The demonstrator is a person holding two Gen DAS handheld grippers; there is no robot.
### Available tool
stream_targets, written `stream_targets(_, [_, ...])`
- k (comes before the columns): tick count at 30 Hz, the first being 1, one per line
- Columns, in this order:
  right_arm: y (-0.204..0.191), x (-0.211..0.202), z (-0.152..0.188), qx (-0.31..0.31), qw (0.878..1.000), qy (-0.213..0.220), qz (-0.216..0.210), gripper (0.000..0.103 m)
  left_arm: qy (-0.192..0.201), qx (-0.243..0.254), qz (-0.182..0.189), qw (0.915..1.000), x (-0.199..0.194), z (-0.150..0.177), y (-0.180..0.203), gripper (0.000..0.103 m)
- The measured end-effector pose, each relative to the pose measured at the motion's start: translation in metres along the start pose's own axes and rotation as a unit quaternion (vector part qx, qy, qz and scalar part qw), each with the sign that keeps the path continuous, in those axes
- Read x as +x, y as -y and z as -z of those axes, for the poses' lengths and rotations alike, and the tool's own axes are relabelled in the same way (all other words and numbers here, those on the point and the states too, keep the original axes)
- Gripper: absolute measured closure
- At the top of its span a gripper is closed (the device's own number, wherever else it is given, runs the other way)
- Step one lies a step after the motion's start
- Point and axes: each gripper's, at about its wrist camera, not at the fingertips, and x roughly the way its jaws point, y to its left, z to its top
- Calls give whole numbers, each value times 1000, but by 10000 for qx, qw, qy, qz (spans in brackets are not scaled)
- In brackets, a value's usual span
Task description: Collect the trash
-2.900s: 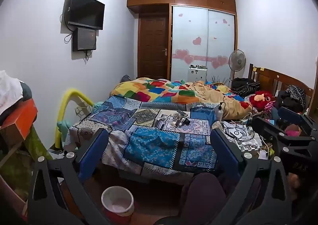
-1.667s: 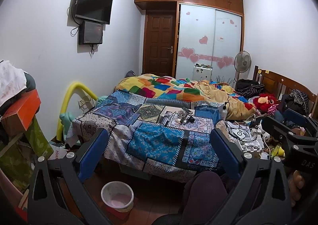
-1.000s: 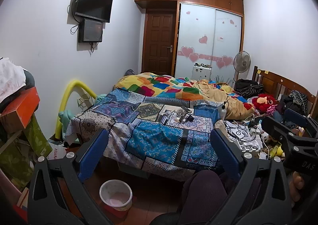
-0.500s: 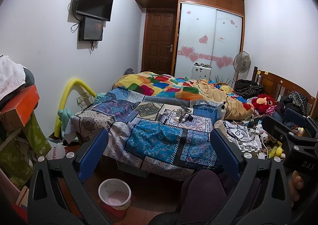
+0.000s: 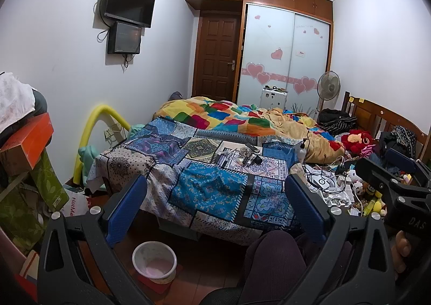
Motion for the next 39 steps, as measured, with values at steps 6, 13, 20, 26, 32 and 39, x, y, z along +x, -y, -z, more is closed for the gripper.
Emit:
stream_targets(6, [1,1,1,0,10000,-34,-10,0,5,-19,12,10000,0,2,0,0])
stream_targets(13, [5,18,2,36,9999,-151,-25,0,63,-52,-73,9999,10,3,13,0])
stream_targets(20, [15,36,-11,-29,9998,-106,172,0,105,-175,122,9997,41,-28,19,0])
stream_targets(26, [33,74,-27,53,9993,-256,269,0,-88,-123,230,9996,93,-53,25,0])
stream_targets(32, [59,126,-34,181,9977,-545,351,0,-425,-103,287,9986,164,-74,23,9])
stream_targets(39, [90,184,-31,193,9950,-849,495,0,-887,-70,368,9954,245,-84,34,12])
